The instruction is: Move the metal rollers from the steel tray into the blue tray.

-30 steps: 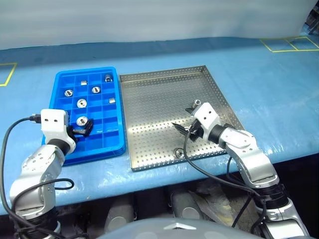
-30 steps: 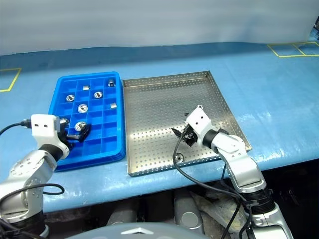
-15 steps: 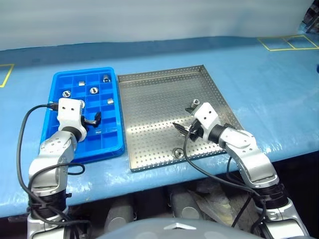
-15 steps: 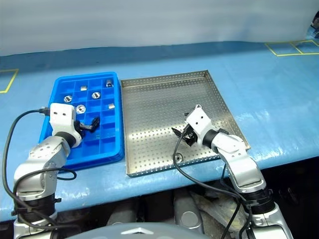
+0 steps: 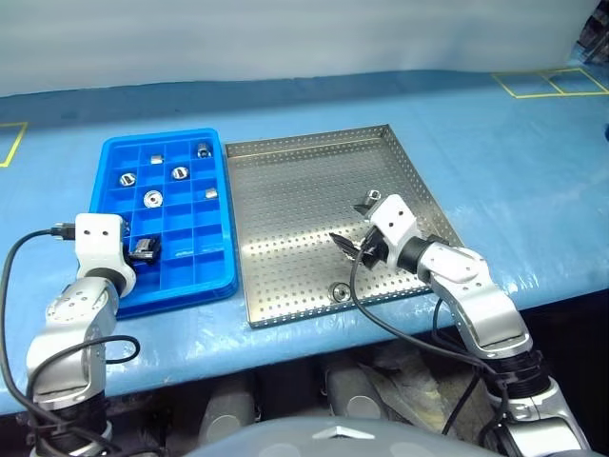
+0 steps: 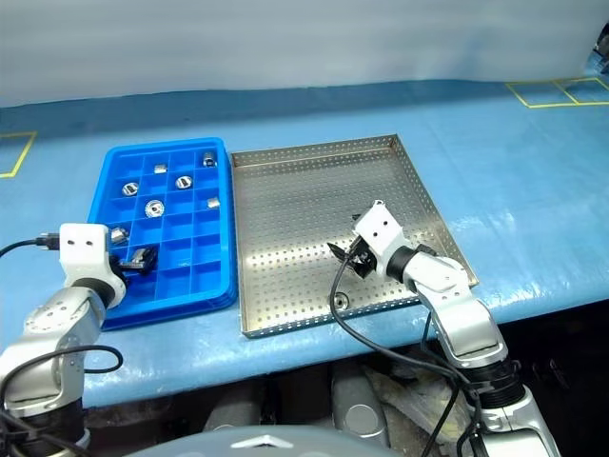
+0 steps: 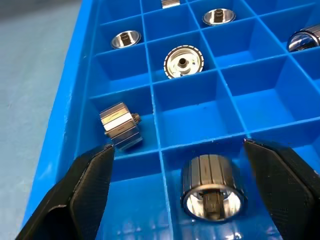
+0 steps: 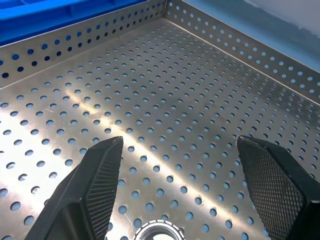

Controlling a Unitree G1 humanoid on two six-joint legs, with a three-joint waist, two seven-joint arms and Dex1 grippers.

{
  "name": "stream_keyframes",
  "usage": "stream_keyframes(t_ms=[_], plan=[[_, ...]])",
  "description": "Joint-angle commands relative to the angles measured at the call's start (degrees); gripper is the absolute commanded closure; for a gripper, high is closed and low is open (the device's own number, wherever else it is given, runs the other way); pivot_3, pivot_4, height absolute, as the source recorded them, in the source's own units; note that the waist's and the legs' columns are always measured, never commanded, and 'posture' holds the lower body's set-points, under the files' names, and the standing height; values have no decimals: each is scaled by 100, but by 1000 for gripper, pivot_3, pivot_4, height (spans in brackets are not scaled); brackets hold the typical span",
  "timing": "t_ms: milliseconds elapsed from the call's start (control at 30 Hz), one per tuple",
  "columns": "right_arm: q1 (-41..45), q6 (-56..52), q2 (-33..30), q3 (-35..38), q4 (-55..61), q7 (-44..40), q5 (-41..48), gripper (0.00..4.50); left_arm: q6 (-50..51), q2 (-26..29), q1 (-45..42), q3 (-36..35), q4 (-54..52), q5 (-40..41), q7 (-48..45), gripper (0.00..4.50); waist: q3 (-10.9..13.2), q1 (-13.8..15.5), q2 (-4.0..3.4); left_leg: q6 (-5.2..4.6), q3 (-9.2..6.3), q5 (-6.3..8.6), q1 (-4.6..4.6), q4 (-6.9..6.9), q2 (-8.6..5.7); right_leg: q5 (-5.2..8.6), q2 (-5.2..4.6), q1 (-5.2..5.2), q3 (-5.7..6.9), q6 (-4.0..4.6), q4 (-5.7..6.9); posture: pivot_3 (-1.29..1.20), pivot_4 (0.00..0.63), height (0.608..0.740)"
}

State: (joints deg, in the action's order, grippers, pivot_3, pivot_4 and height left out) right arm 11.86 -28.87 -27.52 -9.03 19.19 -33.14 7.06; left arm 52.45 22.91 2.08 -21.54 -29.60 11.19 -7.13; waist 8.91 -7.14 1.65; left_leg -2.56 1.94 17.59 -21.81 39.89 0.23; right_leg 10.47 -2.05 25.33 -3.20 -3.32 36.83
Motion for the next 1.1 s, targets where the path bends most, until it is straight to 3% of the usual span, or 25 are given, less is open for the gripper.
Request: stream_keyframes(t_ms=[33,300,467,700,900,1100], plan=[[70,127,-10,-9,93,-44,-20,669,-69,-7,14,-92,-306,-16,32,21,0,22,0,0,0,0,0,0,0,0,0,0,0,1,0,-155,150,740],[8,83,-20,27,200,9,-38,669,-827,-406,-559,206,-295,562,-427,21,-1,53,2,0,-1,0,0,0,-4,0,-3,-4,3,1,0,-200,150,740],[-246,-79,-89,286,569,221,-44,669,-1021,-605,-1327,1035,47,1072,-1117,21,-2,3,1,-1,-3,0,-3,0,-11,0,15,-3,4,0,-2,-274,150,740],[-772,-459,-73,815,1165,596,64,669,-1242,-247,-2120,2531,1015,646,-1930,21,-5,-397,-5,-13,-1,6,-3,0,-25,-9,24,-6,-19,-19,-6,-391,150,740],[-1187,-922,-40,591,1556,438,371,669,-1741,204,-1938,2678,866,709,-2624,21,-5,-1022,-11,-12,2,6,-3,0,-8,-9,52,-2,-51,-25,-3,-407,150,740],[-841,-994,94,336,1287,347,542,669,-1773,508,-1383,2417,262,909,-2796,21,-5,-1303,-9,-8,12,0,11,1,-2,4,59,-12,-68,-56,-3,-346,150,740]])
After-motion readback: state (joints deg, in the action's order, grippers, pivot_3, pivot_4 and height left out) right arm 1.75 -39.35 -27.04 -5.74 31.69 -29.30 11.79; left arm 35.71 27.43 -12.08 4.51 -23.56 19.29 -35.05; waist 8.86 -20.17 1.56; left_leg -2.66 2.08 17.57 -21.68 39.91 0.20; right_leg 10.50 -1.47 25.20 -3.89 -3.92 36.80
